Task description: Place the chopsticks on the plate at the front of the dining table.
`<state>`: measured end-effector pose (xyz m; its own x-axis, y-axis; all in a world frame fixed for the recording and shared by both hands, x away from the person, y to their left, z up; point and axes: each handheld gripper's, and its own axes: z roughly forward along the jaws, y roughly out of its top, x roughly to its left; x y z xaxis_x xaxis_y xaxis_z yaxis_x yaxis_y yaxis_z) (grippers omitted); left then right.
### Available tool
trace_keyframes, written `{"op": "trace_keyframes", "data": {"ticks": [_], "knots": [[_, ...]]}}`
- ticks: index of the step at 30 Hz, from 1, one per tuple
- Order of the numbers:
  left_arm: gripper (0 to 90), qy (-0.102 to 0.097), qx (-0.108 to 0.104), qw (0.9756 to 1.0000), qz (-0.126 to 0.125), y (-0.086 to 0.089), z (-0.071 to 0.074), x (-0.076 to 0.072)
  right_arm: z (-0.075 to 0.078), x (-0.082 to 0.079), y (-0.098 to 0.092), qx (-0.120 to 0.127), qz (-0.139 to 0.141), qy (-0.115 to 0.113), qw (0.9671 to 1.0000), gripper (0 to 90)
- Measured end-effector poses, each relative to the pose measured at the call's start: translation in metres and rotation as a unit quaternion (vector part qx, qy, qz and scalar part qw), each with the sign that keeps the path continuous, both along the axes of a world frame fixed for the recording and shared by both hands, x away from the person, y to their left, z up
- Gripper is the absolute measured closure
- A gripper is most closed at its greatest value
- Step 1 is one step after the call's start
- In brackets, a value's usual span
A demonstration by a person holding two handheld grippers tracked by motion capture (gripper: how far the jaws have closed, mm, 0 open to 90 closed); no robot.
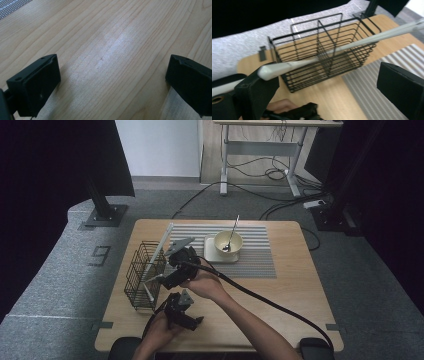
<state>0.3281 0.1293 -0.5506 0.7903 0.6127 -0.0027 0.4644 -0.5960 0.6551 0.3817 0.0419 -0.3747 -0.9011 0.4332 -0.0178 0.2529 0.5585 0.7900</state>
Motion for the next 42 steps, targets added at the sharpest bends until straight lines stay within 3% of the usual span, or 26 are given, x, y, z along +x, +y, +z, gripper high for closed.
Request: {"op": "trace_keyframes", "data": {"ticks": [6,14,29,39,42], "knots": [[0.0,0.001,0.000,1.0000,0.001,0.000,0.000,0.000,-0.009,0.008,0.003,-0.006,-0.007,-0.001,1.0000,5.8],[0.0,0.001,0.001,1.0000,0.000,0.000,0.000,0.000,-0.010,0.014,0.007,0.010,-0.001,0.003,0.9999,14.3],[0.0,0.001,0.001,1.0000,0.000,0.000,0.000,0.000,-0.004,0.011,0.008,0.022,0.036,-0.005,0.9991,64.6],[0.0,0.001,0.001,1.0000,0.000,0.000,0.000,0.000,-0.005,0.008,0.009,0.016,0.056,-0.023,0.9980,81.6],[0.0,0.001,0.001,1.0000,0.000,0.000,0.000,0.000,-0.006,0.008,0.009,0.015,0.057,-0.024,0.9980,82.8]]}}
